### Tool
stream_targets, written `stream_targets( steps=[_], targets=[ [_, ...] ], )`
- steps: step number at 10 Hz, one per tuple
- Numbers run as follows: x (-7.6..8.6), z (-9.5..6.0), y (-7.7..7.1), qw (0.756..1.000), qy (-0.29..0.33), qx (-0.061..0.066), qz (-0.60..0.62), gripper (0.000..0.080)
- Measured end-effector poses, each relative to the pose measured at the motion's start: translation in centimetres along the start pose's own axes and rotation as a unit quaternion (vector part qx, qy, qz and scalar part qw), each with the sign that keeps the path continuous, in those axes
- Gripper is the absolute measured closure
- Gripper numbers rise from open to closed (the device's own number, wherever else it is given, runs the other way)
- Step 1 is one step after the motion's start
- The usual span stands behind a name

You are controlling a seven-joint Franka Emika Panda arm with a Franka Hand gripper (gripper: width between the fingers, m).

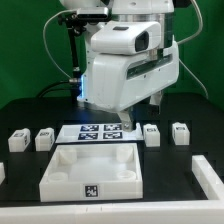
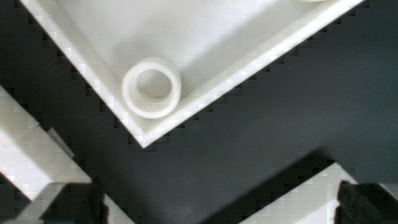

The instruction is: Assemble one leg

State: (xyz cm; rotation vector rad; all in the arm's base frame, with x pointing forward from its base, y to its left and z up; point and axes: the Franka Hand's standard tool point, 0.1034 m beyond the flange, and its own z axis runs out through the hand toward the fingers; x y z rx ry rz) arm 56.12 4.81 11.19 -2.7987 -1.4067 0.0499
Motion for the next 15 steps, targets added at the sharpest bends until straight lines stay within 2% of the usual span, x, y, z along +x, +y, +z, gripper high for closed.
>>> stream_targets(
  steps=[13,14,15],
  targets=[
    [0.0,0.0,0.0,1.0,0.0,0.001,-0.011,0.015],
    [-0.5,0.1,-0.1,0.999,-0.001,0.0,-0.036,0.015],
    [-2.6,0.7,-1.0,0.994,-0.003,0.001,-0.108,0.015]
  ],
)
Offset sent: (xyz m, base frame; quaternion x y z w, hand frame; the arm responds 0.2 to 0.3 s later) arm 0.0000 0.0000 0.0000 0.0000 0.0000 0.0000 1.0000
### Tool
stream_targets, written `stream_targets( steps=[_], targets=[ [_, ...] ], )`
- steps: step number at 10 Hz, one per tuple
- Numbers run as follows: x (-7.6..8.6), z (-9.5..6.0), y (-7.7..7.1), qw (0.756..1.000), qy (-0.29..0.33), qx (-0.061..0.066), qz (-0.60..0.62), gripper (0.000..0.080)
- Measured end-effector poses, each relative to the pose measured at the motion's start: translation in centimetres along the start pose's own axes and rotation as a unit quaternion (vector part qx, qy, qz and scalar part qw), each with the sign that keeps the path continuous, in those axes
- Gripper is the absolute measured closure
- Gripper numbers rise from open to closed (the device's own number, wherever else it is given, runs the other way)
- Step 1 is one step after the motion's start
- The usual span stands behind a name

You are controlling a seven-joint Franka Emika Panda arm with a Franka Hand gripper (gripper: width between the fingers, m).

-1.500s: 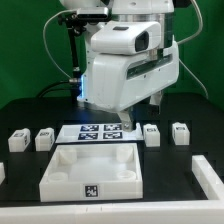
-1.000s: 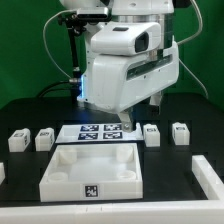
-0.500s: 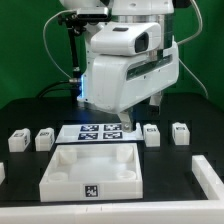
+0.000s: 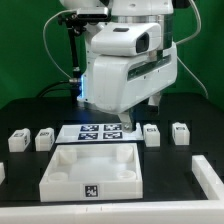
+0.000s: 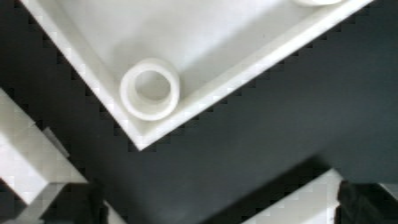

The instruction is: Assemble one leg

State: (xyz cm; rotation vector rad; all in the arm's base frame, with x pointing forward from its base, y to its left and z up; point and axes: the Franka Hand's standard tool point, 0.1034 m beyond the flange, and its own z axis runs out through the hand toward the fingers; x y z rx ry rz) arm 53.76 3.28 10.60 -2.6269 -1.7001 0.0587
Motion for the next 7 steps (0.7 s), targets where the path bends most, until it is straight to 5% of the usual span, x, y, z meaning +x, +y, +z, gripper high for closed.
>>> stream_targets(
  steps=[1,4,7],
  targets=[
    [-1.9,0.5,-1.0,0.998,-0.005,0.01,-0.055,0.015],
    [-5.1,1.7,-0.5,0.975,-0.003,0.02,-0.223,0.015],
    [-7.6,4.9,-1.5,0.97,0.009,0.04,-0.24,0.015]
  ],
)
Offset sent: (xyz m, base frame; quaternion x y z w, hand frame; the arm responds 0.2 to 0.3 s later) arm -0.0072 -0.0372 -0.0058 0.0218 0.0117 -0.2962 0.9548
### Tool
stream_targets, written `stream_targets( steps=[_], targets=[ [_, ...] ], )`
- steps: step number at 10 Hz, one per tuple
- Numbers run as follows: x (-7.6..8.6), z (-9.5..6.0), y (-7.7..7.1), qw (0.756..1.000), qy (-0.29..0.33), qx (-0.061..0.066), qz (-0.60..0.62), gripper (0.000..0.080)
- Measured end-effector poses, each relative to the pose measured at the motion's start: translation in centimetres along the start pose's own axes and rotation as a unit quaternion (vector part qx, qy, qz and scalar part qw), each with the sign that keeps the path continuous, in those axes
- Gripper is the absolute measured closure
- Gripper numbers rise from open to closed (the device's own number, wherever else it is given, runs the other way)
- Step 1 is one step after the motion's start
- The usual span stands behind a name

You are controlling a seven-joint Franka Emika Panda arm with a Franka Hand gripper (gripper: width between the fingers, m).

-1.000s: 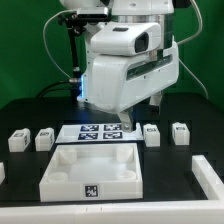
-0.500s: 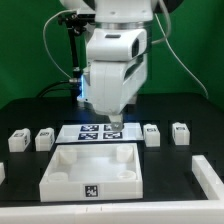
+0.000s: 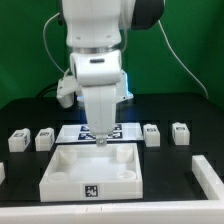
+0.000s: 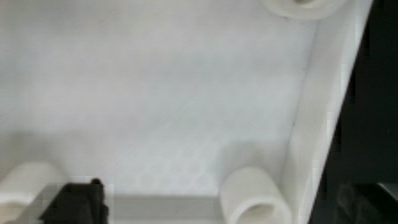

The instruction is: Assemble one leg

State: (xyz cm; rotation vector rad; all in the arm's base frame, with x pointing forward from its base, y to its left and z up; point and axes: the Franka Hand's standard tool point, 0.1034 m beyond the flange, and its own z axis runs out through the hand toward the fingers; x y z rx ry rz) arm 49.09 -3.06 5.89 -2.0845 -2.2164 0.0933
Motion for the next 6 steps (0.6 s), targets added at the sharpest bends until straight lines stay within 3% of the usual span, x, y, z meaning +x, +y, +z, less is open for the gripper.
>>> stream_targets(
  steps=[4,6],
  targets=[
    [-0.2,0.1,-0.2,1.0,-0.001,0.003,0.005,0.015],
    [-1.5,1.7,-3.9,0.999,0.002,0.023,0.026,0.015]
  ],
)
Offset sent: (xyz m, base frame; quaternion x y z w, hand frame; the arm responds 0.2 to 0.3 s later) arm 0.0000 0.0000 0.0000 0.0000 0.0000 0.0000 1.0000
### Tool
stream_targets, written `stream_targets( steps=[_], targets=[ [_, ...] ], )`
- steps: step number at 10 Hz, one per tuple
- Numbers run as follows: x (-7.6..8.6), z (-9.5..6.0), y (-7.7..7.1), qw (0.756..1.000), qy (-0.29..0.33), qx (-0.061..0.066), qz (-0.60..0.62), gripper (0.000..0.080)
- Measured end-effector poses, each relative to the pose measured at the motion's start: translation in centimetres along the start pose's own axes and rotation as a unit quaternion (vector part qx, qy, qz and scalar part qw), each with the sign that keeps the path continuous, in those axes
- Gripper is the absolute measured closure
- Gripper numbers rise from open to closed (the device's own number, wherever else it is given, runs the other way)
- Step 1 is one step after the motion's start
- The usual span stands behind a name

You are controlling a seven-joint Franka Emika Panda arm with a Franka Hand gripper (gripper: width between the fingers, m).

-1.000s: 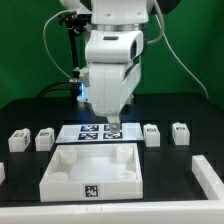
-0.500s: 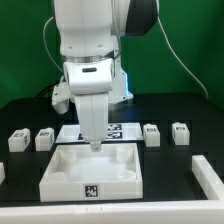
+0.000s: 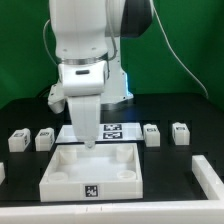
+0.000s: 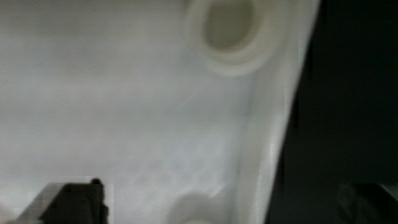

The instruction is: Assemble one leg

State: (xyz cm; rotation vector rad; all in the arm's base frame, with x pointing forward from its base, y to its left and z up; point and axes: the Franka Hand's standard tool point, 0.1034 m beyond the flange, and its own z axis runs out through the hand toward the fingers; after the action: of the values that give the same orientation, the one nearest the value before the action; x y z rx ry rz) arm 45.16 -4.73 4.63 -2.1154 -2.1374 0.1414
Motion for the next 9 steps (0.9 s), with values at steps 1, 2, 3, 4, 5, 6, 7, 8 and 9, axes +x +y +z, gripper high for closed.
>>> stream_targets(
  steps=[1,2,3,4,5,6,7,8,9],
  targets=[
    [-0.1,1.5,-1.4,1.0,0.003,0.008,0.006,0.015],
    [-0.1,2.7,-1.8,1.0,0.006,0.016,0.007,0.015],
    [0.0,3.7,-2.0,1.0,0.008,0.025,0.007,0.015],
    [0.2,3.7,-1.5,1.0,0.009,0.02,0.009,0.015],
    [0.5,3.8,-1.3,1.0,0.009,0.018,0.014,0.015],
    [0.5,3.8,-1.2,1.0,0.009,0.017,0.014,0.015],
    [0.5,3.8,-1.2,1.0,0.009,0.018,0.014,0.0263],
    [0.5,3.8,-1.2,1.0,0.009,0.018,0.014,0.0263],
    [0.4,3.8,-1.3,1.0,0.009,0.018,0.014,0.0435]
  ],
)
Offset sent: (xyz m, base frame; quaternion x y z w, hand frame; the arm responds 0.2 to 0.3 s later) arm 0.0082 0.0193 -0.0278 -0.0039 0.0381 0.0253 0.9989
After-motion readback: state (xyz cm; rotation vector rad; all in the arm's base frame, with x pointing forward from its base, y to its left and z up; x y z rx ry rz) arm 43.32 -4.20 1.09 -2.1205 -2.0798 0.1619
